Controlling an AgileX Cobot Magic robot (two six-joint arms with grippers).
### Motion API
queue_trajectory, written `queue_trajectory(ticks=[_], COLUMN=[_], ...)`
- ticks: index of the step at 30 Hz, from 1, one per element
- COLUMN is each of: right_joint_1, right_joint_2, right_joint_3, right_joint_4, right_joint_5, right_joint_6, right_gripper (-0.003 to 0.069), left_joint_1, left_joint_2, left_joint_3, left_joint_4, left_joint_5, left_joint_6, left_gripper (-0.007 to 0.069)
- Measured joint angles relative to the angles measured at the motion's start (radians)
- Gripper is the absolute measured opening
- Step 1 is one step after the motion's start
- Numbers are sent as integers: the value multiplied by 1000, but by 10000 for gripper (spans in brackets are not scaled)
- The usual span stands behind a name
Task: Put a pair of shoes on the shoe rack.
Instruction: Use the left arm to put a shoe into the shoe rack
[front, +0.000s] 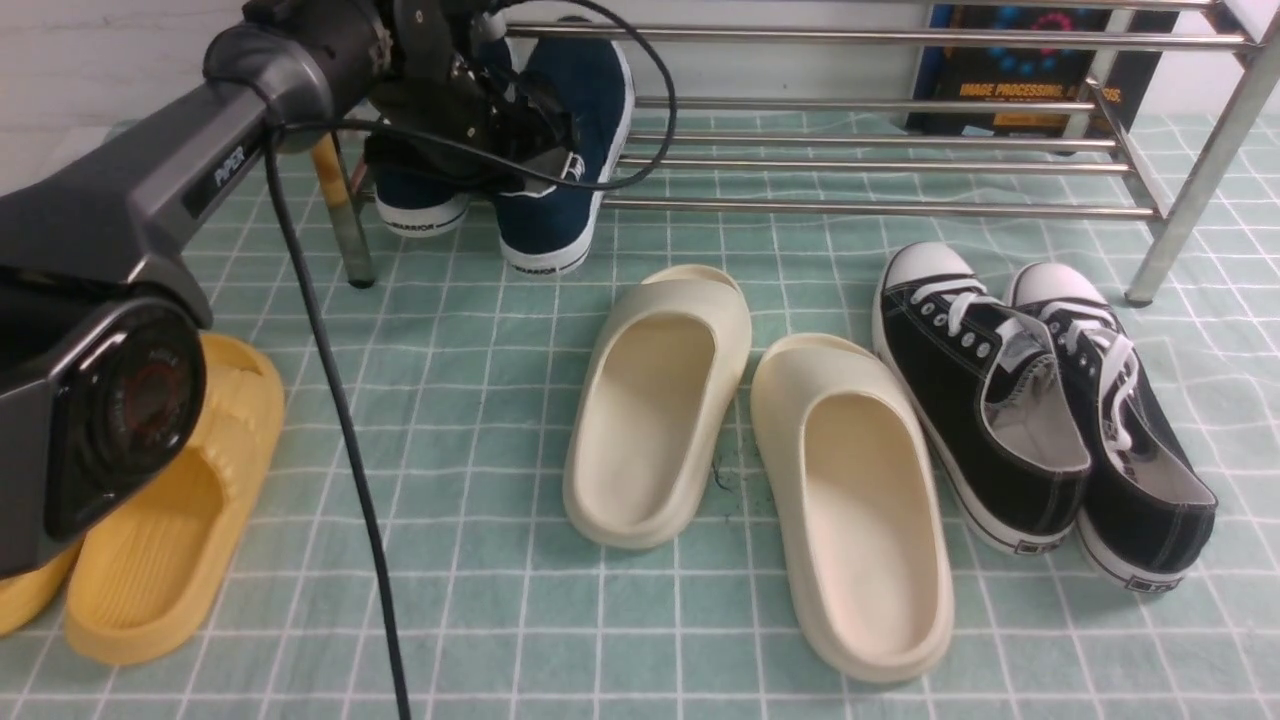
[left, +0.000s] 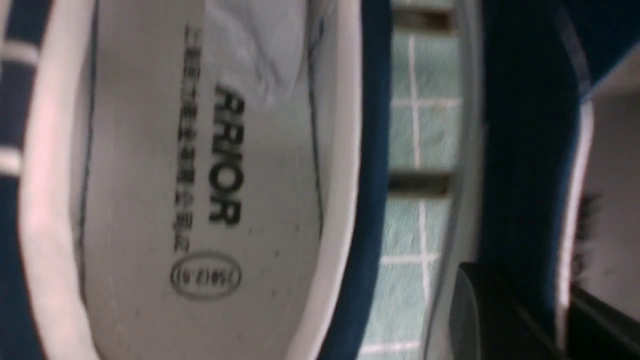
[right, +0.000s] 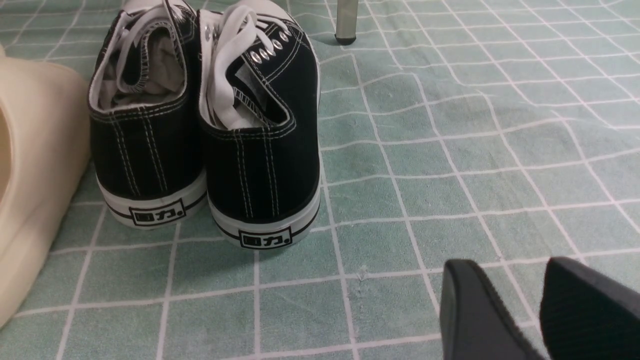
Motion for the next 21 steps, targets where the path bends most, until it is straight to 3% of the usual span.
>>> queue_trajectory(ticks=[5, 10, 14, 21], right_joint_1=[0, 0, 0, 0], right_joint_2=[0, 0, 0, 0], right_joint_3=[0, 0, 0, 0], right_joint_4=[0, 0, 0, 0], right_joint_5=[0, 0, 0, 0], right_joint_6=[0, 0, 0, 0], right_gripper=[246, 246, 246, 246], left_joint_1=[0, 0, 0, 0], left_joint_2=[-5, -36, -115, -261], left_joint_3=[-4, -4, -4, -10], left_joint_4=[-3, -3, 3, 38], left_joint_5=[-16, 48, 123, 295], left_joint_6=[0, 0, 0, 1], left_gripper=[212, 262, 245, 120])
